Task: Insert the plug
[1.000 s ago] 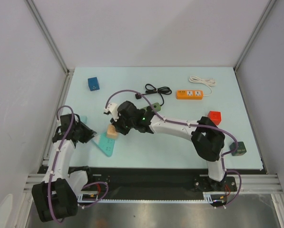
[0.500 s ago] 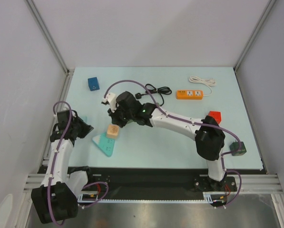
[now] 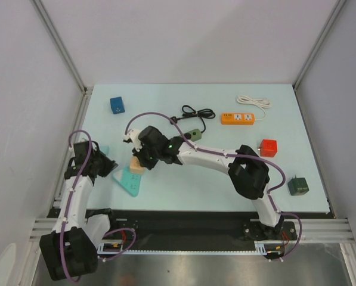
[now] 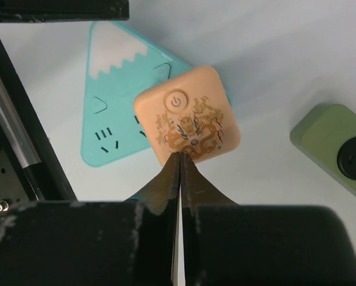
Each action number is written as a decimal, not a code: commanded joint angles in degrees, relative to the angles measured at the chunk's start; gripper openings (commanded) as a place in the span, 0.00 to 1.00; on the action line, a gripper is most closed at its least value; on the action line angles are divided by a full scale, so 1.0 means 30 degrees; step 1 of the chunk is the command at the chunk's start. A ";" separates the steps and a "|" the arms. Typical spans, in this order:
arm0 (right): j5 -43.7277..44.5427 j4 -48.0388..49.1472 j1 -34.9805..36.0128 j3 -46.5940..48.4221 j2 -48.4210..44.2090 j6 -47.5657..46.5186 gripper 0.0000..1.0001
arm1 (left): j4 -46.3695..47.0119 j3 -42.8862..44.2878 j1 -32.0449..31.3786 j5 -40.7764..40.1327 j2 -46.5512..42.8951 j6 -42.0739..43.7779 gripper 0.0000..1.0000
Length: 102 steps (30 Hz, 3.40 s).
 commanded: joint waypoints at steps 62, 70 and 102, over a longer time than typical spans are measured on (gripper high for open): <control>0.2740 -0.5155 -1.8916 -1.0875 -0.9465 0.2262 0.31 | 0.2861 0.6582 -1.0807 0.4755 0.0507 0.8019 0.88; 0.3034 -0.5069 -1.2678 -1.2840 -1.1694 0.5634 0.34 | 0.4874 0.5650 -1.3296 0.4394 0.0479 0.9187 0.88; -0.2761 -0.4102 -2.0104 -1.3132 -2.0013 0.5695 0.97 | 0.8519 1.0674 -2.1792 -0.0137 1.3181 1.7654 0.99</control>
